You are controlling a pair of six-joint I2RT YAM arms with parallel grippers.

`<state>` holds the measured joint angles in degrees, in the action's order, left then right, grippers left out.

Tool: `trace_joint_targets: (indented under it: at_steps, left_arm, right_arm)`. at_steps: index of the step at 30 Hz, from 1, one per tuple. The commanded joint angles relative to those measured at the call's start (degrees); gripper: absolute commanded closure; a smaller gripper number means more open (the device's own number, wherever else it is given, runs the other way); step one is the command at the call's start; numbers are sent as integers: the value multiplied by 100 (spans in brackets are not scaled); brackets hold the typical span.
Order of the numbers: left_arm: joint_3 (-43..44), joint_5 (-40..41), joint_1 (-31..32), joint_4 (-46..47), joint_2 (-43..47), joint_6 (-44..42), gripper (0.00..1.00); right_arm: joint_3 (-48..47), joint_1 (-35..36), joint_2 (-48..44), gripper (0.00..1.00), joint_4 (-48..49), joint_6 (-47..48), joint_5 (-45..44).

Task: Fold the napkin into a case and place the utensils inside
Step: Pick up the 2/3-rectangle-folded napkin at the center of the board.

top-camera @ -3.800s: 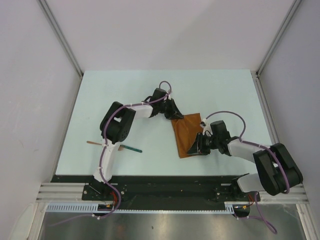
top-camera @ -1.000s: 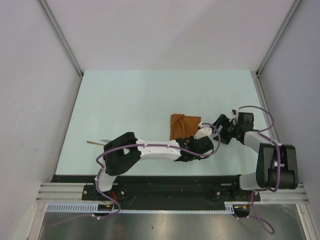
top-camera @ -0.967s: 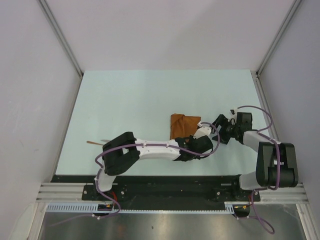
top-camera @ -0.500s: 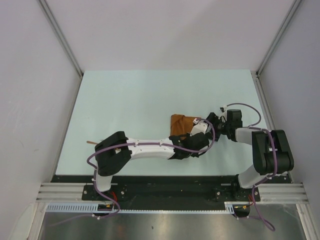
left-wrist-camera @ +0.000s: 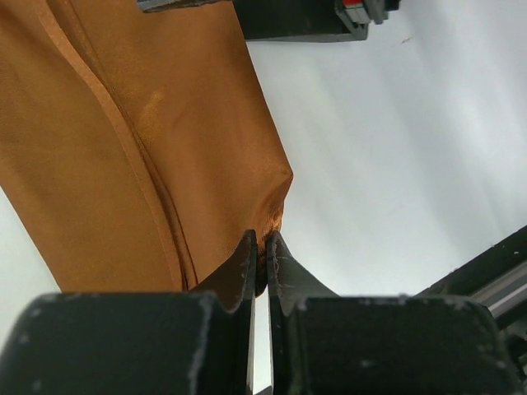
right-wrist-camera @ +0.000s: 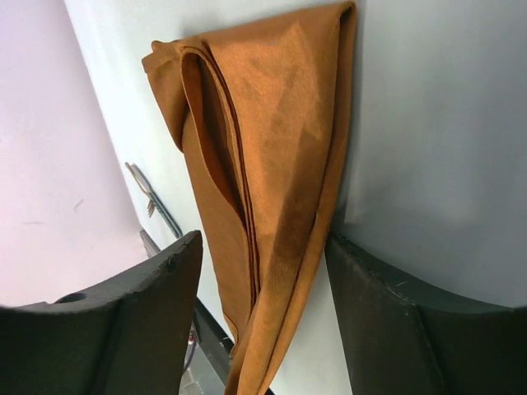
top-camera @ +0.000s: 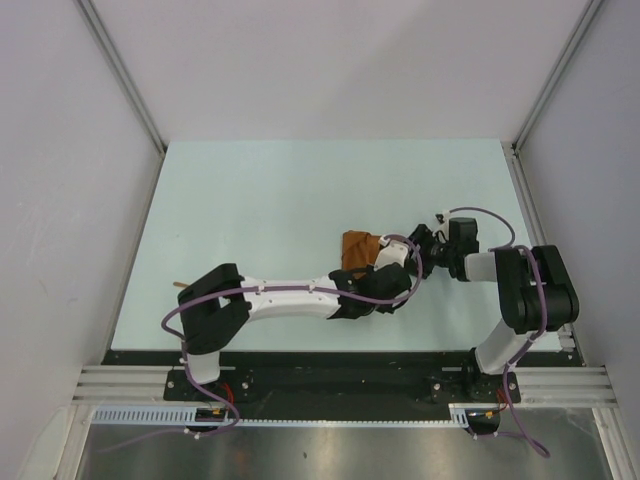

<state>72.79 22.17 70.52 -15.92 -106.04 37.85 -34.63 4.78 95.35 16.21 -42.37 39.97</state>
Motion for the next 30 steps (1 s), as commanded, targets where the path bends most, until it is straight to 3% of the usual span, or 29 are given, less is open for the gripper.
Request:
trace_joint_targets:
  at_steps: [1,5,12,23,26,29,30]
  left_arm:
    - [-64,-29,-56,186,417,127,100]
    - [-81,-55,-56,186,470,135,100]
    - [-361,-432,-56,519,488,118,100]
    - [-978,-1004,-65,1416,295,408,100]
    - [-1092,-1224,-74,1575,250,408,99]
    - [-1144,-1365,-100,1821,338,381,79]
    - [-1258,-1400,-152,1873,417,355,61]
  right_arm:
    - [9,50,387,34,172,-69,-252]
    - [-61,50,642,36,348,-105,-217]
    - [-202,-21,871,51,568,53,-121]
    - [-781,164,731,98,-100,449,-323]
    - [-896,252,757,100,-214,422,-314]
    - [-993,357,704,100,-478,537,-516]
    - [-1028,357,695,100,-530,563,-577]
